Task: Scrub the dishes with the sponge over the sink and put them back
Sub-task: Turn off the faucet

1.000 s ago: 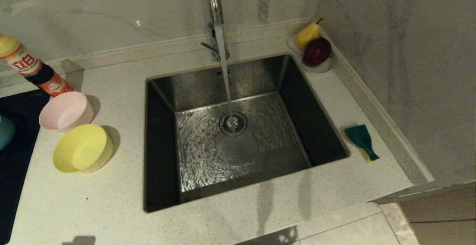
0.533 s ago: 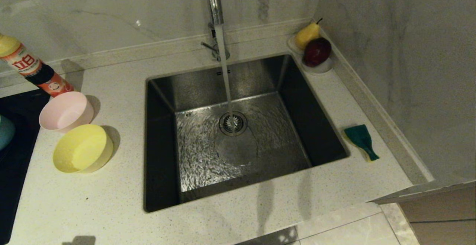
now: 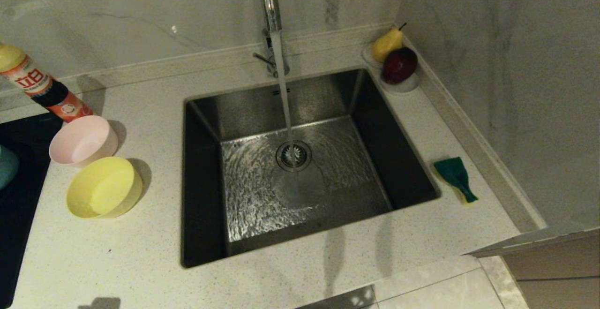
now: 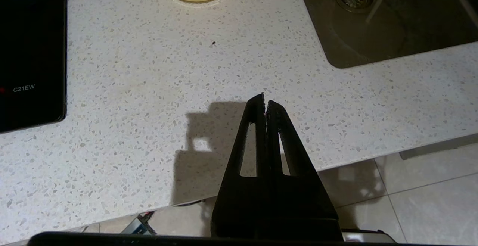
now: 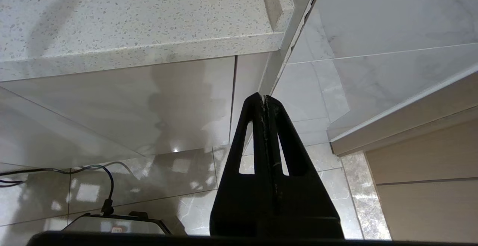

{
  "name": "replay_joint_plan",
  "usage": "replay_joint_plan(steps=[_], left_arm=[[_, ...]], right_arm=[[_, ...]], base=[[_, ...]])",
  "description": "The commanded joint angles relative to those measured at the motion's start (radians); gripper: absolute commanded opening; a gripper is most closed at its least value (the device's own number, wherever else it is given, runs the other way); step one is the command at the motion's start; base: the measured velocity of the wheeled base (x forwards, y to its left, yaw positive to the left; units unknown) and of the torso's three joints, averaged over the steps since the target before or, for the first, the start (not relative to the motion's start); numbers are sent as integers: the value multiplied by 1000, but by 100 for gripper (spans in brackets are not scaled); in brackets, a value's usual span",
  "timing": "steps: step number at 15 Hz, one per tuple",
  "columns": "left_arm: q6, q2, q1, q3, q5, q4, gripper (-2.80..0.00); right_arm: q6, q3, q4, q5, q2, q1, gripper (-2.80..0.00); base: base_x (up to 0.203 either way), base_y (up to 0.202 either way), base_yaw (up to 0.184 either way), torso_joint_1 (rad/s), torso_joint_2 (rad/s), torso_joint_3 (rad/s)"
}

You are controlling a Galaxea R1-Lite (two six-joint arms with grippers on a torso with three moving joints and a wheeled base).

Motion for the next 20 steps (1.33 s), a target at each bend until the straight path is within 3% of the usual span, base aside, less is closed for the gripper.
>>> replay_joint_plan(steps=[1, 12, 15, 17, 20], left_arm=[[0, 0, 0, 2, 0, 0, -280], [-11, 0, 0, -22, 1, 11, -280], [-12, 6, 0, -219, -6, 86, -280], [-11, 71, 0, -439, -72, 185, -280], [-25, 347, -1, -703, -187, 264, -280]], right_arm=[[-1, 0, 1, 1, 3, 0, -280], [1, 0, 1, 1, 3, 0, -280], [1, 0, 1, 1, 3, 0, -280], [1, 0, 1, 1, 3, 0, -280], [1, 0, 1, -1, 3, 0, -280]], base=[[0, 0, 0, 0, 0, 0], [0, 0, 0, 0, 0, 0], [0, 0, 0, 0, 0, 0], [0, 0, 0, 0, 0, 0], [0, 0, 0, 0, 0, 0]])
